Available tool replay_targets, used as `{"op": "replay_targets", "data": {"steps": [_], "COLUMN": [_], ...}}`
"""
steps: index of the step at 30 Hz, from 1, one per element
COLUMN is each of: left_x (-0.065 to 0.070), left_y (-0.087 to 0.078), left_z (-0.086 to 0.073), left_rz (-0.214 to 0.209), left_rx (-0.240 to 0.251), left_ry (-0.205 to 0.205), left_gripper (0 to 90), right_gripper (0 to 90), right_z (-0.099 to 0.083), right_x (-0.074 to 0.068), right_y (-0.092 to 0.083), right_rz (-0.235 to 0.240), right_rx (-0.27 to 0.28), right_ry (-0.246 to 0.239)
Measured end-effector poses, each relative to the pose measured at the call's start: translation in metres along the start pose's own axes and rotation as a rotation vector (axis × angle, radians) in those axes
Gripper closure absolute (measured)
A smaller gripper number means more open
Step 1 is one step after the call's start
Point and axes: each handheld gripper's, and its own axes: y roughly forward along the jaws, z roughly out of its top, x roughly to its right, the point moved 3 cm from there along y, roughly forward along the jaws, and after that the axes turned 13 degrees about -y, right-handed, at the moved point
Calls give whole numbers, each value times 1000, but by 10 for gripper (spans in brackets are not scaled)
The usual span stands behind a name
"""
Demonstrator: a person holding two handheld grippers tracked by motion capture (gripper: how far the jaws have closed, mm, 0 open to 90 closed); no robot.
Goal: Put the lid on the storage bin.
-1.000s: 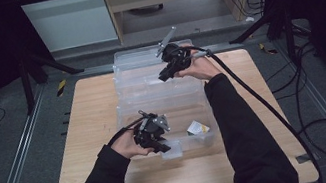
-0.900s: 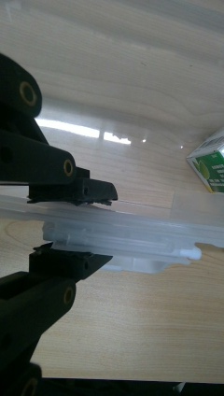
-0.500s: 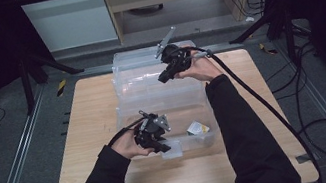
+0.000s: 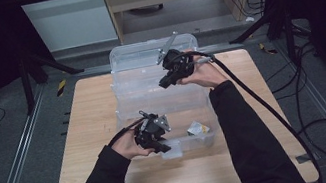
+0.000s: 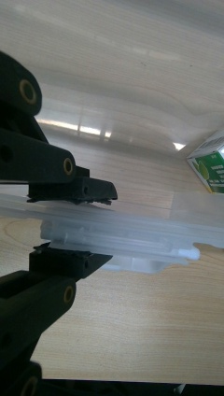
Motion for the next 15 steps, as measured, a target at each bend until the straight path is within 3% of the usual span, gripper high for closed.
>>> {"op": "replay_targets", "data": {"steps": [15], "left_x": [1], "left_y": [0], "left_z": [0], "left_rz": [0], "left_rx": [0], "left_ry": [2], "left_gripper": [711], "right_gripper": [862], "right_z": [-2], "right_x": [-25], "right_y": [-6], "right_rz": [-12], "right_rx": [16], "right_ry": [-9]}}
